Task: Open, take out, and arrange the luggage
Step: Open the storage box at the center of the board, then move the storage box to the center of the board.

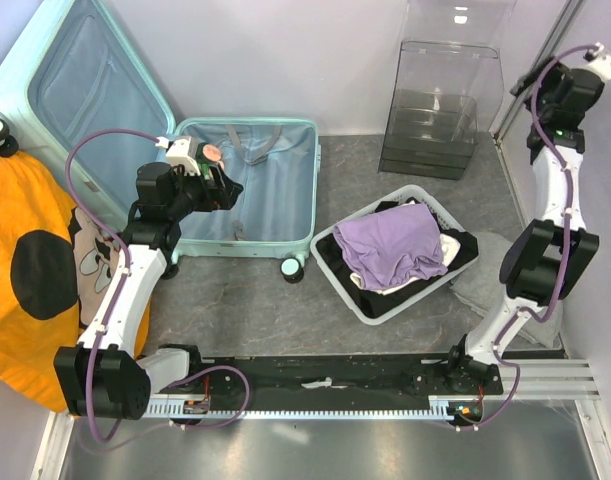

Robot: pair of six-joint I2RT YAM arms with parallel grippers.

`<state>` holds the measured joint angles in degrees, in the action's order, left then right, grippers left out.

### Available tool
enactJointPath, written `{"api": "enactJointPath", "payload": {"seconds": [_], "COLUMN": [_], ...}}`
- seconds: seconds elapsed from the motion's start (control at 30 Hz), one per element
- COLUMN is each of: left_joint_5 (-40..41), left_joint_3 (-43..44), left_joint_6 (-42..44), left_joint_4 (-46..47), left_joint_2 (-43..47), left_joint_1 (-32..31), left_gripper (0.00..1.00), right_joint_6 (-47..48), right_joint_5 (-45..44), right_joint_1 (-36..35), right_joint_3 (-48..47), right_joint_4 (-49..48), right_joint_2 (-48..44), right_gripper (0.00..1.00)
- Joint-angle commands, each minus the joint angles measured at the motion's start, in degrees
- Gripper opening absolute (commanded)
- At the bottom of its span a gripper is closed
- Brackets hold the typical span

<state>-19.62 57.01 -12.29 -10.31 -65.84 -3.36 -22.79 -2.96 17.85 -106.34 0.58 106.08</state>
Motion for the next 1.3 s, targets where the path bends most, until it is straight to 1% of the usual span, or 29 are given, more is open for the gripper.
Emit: {"api": "enactJointPath", "payload": {"seconds": [0.0, 0.13, 0.27, 0.43, 0.5, 0.63, 0.7, 0.83, 0.93, 1.1, 1.2, 1.23, 1.27], "left_joint_5": [-0.4, -1.1, -0.4, -0.2, -0.2, -0.3, -0.3, -0.7, -0.2, -0.1, 0.2, 0.2, 0.2], "left_joint_3": [0.5, 0.6, 0.4, 0.4, 0.4, 0.5, 0.5, 0.5, 0.4, 0.3, 0.2, 0.1, 0.1], "left_joint_6": [1.3, 1.0, 1.2, 1.4, 1.4, 1.3, 0.9, 0.7, 0.7, 0.8, 0.8, 0.8, 0.6], "left_joint_4": [1.3, 1.3, 1.3, 1.3, 1.3, 1.3, 1.3, 1.5, 1.5, 1.5, 1.5, 1.6, 1.6], "left_joint_2": [1.2, 0.9, 1.0, 1.0, 0.8, 0.8, 1.0, 1.2, 1.6, 1.4, 1.2, 1.0, 0.8], "left_joint_1": [0.0, -0.1, -0.1, 0.0, 0.0, -0.1, -0.1, -0.1, -0.1, -0.1, -0.2, -0.2, -0.2], "left_gripper": [0.92, 0.92, 0.92, 0.92, 0.92, 0.92, 0.91, 0.91, 0.91, 0.91, 0.91, 0.91, 0.91], "right_joint_6": [2.0, 1.8, 0.5, -1.4, -2.1, -3.6, -3.3, -1.3, -0.6, 3.2, 4.8, 6.1, 6.8], "right_joint_5": [8.9, 12.4, 13.4, 10.9, 10.3, 11.5, 12.7, 16.5, 18.2, 15.0, 11.7, 10.8, 9.2], "right_joint_1": [2.5, 2.5, 2.5, 2.5, 2.5, 2.5, 2.3, 2.2, 1.8, 0.5, -0.7, -1.6, -2.1], "right_joint_3": [-3.2, -0.9, 3.4, 12.5, 14.5, 19.5, 17.9, 11.3, 9.9, 3.8, 4.0, 4.2, 4.4], "right_joint_4": [9.6, 6.1, 1.7, -6.1, -7.8, -15.6, -16.1, -10.3, -11.2, -4.3, -4.1, -4.1, -4.2], "right_joint_2": [3.0, 3.5, 2.0, -3.9, -6.2, -8.7, -7.2, -1.4, 1.0, 5.5, 5.6, 5.5, 5.3], "right_gripper": [0.94, 0.94, 0.94, 0.94, 0.93, 0.94, 0.95, 0.95, 0.94, 0.91, 0.88, 0.84, 0.83]}}
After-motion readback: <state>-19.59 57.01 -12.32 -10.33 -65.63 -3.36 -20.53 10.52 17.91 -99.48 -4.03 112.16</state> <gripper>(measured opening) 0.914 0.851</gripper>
